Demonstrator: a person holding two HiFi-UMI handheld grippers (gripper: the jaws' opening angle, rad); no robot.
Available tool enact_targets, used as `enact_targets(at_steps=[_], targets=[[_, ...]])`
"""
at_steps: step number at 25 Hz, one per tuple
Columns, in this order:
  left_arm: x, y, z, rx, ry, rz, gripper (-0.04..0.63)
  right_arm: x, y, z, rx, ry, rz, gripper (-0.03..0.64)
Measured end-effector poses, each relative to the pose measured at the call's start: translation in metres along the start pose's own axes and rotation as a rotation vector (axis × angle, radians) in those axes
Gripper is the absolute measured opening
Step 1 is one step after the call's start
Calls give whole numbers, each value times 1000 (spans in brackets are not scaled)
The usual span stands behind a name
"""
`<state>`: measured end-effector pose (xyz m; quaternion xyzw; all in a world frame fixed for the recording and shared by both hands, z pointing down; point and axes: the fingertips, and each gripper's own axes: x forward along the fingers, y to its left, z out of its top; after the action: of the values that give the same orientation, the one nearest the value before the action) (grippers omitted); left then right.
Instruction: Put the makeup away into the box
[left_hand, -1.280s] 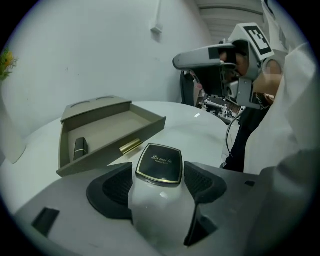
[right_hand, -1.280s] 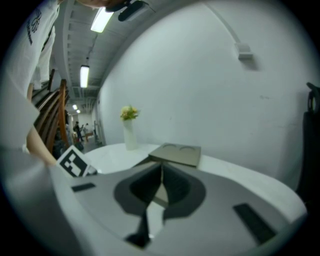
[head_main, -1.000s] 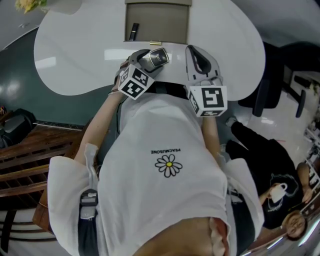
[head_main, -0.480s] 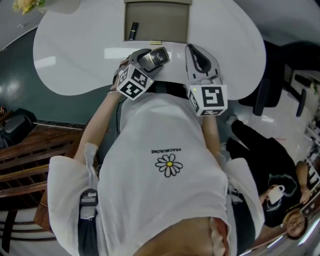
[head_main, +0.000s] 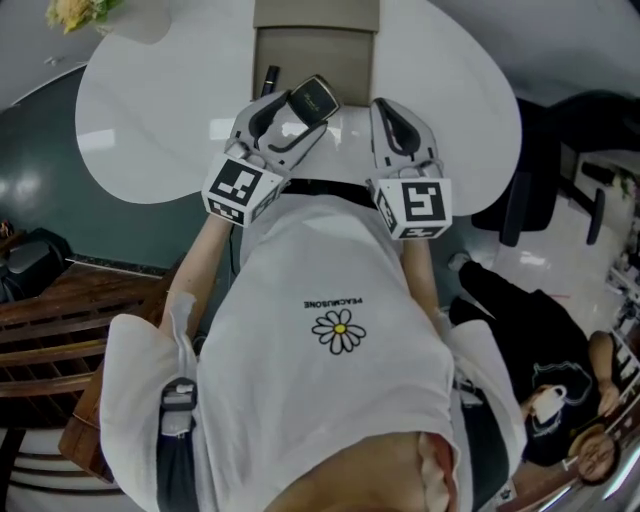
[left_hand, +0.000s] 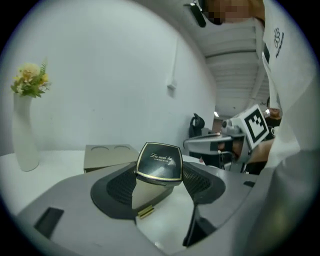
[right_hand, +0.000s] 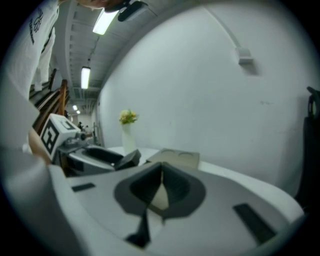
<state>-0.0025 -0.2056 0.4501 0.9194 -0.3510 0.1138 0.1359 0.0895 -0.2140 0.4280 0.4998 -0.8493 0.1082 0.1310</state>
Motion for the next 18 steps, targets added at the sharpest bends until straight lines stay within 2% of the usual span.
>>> enact_targets(at_steps=[3,7,12,18], targets=[[-10,8,27,-19,-105,45,307,0,-1,10,-5,-25,2,31],[-22,9,47,-3,-183,77,307,-1,-3,19,-12,-51,7,31],[-27,9,53,5,-221,90,308,-2,-4,24,-21,-65,14,31],[-22,13,52,1,-222,106,308,-4,-10,22,-15,-66,-2,31]])
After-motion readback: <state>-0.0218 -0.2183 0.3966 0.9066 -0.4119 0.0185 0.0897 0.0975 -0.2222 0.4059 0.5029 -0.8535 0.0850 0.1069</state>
